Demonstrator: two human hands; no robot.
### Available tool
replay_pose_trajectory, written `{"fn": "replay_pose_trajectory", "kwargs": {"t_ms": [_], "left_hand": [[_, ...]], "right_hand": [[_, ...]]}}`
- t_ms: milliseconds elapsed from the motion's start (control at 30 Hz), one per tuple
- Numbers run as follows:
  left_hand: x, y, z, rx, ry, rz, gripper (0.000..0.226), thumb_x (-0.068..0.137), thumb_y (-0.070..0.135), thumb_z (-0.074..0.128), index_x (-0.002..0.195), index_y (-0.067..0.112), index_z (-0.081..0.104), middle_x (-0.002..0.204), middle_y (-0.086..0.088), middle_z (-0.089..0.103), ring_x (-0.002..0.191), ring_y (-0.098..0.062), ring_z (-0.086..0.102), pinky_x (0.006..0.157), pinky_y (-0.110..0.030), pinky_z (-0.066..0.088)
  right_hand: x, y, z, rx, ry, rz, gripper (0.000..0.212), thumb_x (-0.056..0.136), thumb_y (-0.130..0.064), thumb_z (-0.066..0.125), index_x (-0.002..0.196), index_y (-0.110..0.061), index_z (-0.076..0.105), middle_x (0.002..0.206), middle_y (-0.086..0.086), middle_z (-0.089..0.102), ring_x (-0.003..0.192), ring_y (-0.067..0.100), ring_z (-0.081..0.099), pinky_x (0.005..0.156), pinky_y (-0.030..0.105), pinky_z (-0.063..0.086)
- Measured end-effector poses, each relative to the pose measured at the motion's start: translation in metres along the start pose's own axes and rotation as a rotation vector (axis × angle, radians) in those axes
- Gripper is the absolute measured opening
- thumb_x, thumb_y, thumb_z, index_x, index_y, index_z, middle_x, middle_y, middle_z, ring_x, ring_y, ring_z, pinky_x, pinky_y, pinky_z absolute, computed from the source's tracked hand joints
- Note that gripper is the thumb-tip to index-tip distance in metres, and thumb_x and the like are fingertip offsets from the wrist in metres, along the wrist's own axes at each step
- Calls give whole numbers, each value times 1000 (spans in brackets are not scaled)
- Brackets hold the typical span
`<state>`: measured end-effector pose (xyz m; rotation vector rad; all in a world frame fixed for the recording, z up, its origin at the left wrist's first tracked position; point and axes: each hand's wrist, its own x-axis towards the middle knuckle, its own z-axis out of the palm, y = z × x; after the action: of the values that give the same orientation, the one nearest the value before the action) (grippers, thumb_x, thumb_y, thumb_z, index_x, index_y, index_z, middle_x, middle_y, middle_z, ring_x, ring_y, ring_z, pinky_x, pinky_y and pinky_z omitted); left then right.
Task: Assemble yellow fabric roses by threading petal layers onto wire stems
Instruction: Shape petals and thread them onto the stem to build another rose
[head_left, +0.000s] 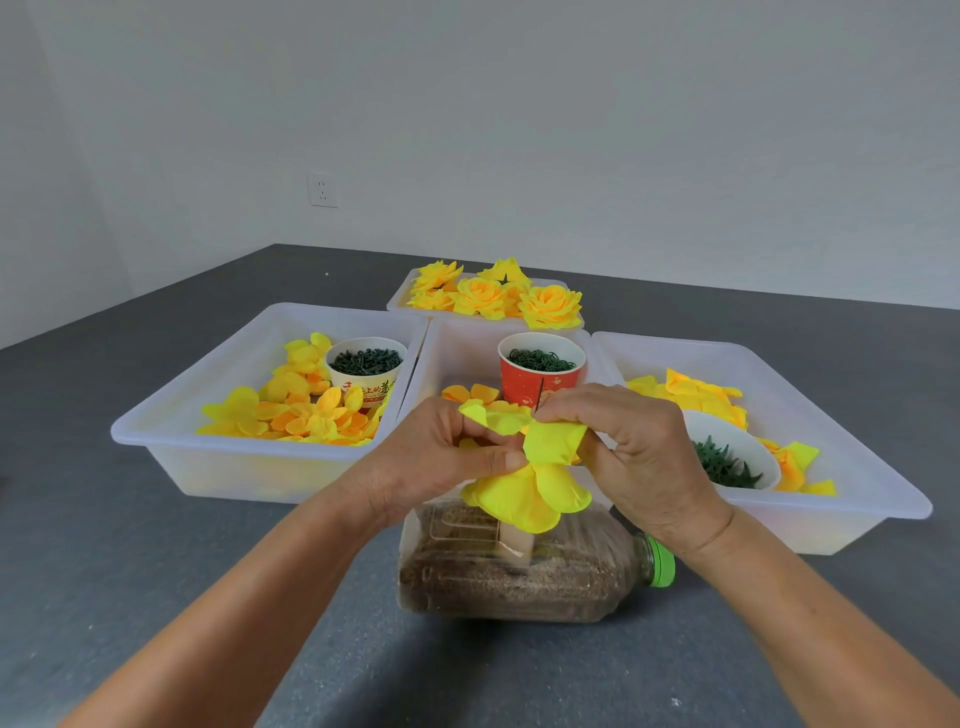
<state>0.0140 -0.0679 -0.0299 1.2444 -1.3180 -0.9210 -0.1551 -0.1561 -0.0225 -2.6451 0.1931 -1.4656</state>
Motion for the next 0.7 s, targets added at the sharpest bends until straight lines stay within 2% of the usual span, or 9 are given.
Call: {"fn": "replay_pose_trajectory", "kwargs": {"t_ms": [100,200,300,567,700], "left_hand": [[-1,0,-1,-42,-14,-6,24,78,-5,65,102,-3,66,98,-16,71,88,-22,68,81,-31,56],[-1,0,-2,-55,17,-1,27,75,-10,67,99,2,63,87,-5,69,78,-11,66,72,-22,55],[-1,0,-3,17,36,9,35,74,-10,69,106,0,59,90,-1,65,76,-4,62,66,-17,51],[-3,0,-3,72,30,-13,46,73,-11,70,113,6,56,84,2,66,75,2,61,65,-14,51],[-3,1,-4,123,36,-12,52,72,-10,71,117,9,55,95,-8,63,80,-3,58,69,-17,51]], "right_hand": [[-3,0,2,-53,11,-26,22,65,13,69,83,0,73,83,9,73,79,21,69,72,31,50],[-8,1,5,-72,-7,-45,29,62,19,70,84,0,73,84,8,73,80,22,70,69,35,52],[-12,1,6,-73,-18,-54,35,59,25,69,85,0,74,87,8,73,82,22,70,69,35,53],[-12,2,4,-63,-88,-77,42,60,20,56,90,-2,74,91,8,73,84,23,69,71,33,50],[-10,3,3,-35,-95,-90,36,62,19,58,87,-2,74,89,8,73,82,24,69,70,38,52]]}}
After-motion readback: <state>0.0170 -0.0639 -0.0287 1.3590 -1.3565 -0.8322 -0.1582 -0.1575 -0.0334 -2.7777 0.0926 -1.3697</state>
